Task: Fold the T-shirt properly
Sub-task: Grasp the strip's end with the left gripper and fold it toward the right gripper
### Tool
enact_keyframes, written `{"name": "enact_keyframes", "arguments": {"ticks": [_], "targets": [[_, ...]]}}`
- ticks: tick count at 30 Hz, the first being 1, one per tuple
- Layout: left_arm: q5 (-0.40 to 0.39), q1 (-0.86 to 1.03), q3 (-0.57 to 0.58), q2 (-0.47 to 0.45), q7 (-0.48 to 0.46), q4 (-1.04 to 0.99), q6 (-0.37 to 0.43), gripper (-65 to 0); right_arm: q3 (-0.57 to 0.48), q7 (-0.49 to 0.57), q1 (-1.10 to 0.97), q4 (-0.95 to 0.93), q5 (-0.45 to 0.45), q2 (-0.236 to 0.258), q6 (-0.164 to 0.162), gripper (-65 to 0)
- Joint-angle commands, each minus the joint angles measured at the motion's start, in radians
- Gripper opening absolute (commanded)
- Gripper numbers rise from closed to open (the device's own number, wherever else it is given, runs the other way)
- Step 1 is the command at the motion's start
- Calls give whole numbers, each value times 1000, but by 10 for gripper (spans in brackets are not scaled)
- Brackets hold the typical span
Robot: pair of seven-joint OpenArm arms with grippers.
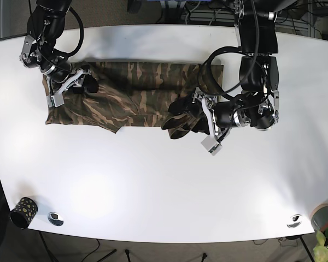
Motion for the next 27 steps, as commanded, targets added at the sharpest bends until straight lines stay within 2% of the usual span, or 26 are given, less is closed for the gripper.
{"name": "enact_keyframes", "arguments": {"ticks": [1,5,8,10,15,23,27], "targets": [[-43,-33,11,18,11,-25,-25,-143,-1,-22,0,3,-22,10,-10,-293],[-53,-74,51,15,54,-54,-25,-143,-1,-22,0,3,-19,10,-10,-293],[-6,-109,156,3,64,-59,-25,-144,-1,-22,-3,5,-21,10,-10,-293],[7,-128,191,-42,67,-50,-25,-144,-1,-22,-3,5,-22,10,-10,-293],[-80,-136,200,-98,67,-56,-25,-144,-1,-22,-1,5,-22,10,-10,-293],[-80,-139,229,-131,67,-48,-25,-146,-1,-22,0,2,-22,10,-10,-293],[41,-143,254,-131,40,36,-18,-161,-1,-22,2,2,-21,10,-10,-293]]}}
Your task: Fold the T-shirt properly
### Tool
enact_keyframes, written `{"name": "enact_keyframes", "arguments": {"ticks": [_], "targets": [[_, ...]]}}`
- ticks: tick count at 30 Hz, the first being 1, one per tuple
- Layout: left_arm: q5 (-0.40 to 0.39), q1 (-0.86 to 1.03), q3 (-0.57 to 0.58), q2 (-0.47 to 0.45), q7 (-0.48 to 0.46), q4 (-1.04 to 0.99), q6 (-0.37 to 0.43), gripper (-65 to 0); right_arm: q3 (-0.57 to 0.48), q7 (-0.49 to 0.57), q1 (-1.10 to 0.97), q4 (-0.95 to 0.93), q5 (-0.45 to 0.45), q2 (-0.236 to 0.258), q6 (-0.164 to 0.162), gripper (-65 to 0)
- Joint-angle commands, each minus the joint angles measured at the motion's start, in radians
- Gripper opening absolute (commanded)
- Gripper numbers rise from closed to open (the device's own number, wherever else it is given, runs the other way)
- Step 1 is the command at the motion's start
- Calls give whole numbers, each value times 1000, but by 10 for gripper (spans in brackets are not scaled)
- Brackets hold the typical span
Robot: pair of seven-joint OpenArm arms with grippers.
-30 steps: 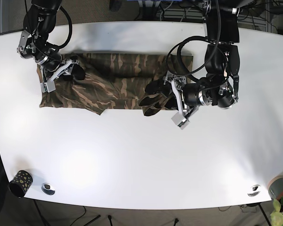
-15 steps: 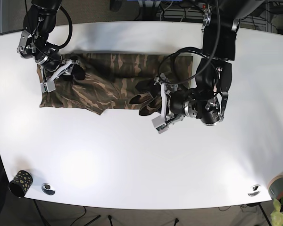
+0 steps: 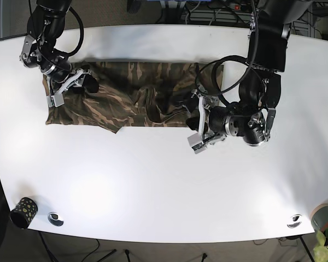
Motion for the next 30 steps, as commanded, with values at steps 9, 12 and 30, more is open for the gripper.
{"name": "enact_keyframes", "arguments": {"ticks": [9,12,30], "targets": [[28,-15,-50,3,-16,200,-5,-172,-1,-25,2,2,-20,10,-11,-293],[105,-15,-115,3,-18,204,-5,-172,-1,-25,2,2,-23,10,-11,-293],[448,148,-156,-45,-159,204,113,-535,-1,-22,2,1,-22,8,-11,-293]]}}
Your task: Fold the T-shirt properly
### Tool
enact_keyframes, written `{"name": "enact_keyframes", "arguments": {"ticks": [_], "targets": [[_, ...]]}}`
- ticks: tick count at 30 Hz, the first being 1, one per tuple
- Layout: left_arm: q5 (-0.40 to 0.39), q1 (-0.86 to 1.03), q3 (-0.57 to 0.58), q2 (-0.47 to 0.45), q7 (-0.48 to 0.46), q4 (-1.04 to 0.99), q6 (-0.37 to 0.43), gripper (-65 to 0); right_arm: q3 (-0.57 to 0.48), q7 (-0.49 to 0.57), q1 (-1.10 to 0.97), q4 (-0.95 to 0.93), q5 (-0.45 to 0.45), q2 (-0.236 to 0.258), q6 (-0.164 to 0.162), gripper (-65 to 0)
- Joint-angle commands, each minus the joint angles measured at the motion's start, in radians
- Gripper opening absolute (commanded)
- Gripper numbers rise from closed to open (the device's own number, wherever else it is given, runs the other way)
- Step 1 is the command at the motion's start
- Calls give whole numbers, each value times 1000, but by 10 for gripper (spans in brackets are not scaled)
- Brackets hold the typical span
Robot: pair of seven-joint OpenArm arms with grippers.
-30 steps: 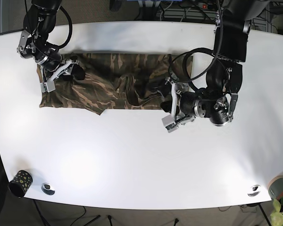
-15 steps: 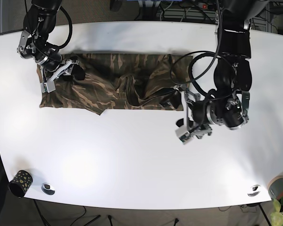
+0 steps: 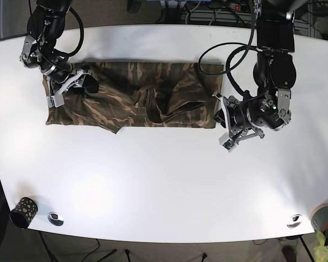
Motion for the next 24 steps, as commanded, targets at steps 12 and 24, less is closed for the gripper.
{"name": "enact_keyframes", "arguments": {"ticks": [12,24], "targets": [[0,7,185,-1,-39,10,-3,-531,-1,-22,-1,5,-25,-10,-10,-293],[-2,-34,378,56,-39,17,-118,-531,-1,-23,-2,5,-25,-17,-10,-293]]}}
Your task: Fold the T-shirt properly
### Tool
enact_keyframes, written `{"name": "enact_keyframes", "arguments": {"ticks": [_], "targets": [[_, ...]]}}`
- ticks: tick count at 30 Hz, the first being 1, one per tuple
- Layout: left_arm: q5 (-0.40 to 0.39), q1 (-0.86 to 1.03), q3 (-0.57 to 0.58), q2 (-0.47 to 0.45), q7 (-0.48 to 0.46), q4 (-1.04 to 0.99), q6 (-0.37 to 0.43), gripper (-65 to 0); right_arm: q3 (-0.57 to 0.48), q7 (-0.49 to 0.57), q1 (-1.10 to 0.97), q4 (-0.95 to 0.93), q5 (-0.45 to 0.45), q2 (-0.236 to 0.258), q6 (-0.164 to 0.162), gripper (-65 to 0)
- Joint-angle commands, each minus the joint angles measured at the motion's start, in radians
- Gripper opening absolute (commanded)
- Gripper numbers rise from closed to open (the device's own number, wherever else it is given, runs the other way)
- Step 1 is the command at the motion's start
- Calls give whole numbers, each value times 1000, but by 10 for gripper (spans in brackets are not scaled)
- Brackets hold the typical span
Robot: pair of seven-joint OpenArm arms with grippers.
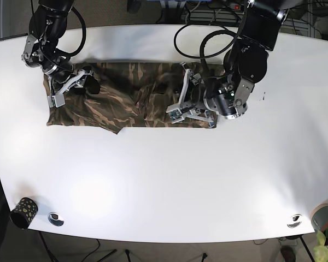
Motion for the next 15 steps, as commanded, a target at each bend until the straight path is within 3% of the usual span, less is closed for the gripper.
{"name": "enact_keyframes", "arguments": {"ticks": [1,9,15], "targets": [[-3,-22,17,21,-12,21,-6,-531,-1,-36,-2,4,-21,2,-10,-293],[-5,-25,21,98,-12,79,-6,-529,-1,-36,-2,4,-21,2,-10,-293],[5,-36,-7,96,-26,134,-6,-528,-1,-36,-2,4,-21,2,-10,-293]]}}
